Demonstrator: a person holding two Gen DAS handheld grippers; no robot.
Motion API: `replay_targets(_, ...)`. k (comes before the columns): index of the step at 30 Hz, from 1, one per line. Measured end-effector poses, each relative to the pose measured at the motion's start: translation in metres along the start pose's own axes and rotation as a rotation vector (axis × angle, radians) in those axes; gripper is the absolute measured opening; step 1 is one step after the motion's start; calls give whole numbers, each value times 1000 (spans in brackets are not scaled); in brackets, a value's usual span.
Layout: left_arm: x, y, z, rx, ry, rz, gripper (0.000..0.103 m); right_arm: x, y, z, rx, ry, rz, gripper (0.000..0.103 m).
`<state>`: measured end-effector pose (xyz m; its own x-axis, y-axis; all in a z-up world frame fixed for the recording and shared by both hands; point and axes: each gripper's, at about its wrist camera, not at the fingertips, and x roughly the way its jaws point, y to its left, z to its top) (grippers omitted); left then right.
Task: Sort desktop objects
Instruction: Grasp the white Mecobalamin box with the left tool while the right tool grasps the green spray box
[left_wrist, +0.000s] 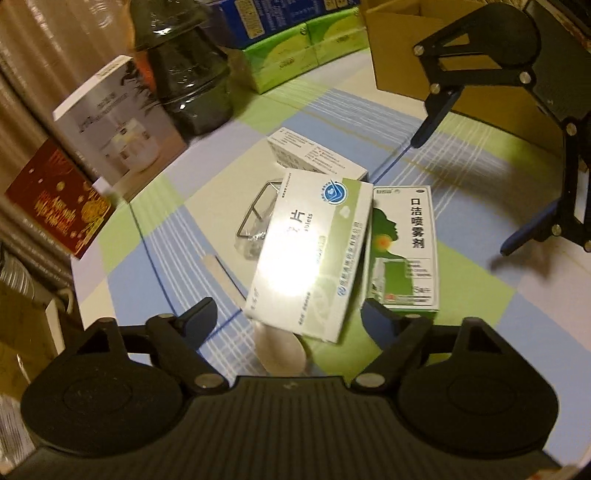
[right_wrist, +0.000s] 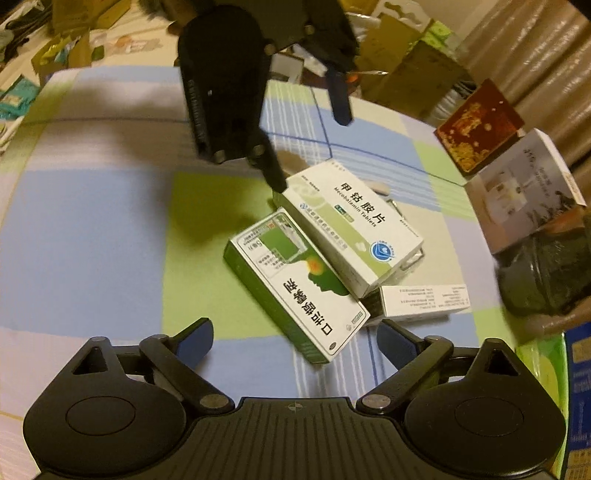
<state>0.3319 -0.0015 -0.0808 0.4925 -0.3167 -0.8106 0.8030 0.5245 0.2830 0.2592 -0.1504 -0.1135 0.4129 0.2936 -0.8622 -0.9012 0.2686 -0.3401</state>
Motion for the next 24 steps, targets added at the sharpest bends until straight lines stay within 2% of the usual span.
replay_targets(7,21,6,4,66,-2,-32,80,26,-20,3,-6,14,10,88)
replay_targets(14,32,6,5,97,-21,-75,82,51,-27,4,-47,35,60,86)
replay_targets(21,41,6,9,112,-25,-77,80,58,-42,3,3,30,114,84)
replay_targets(24,42,3,10,131,-26,-78,73,55,-39,3,-5,38,109,79)
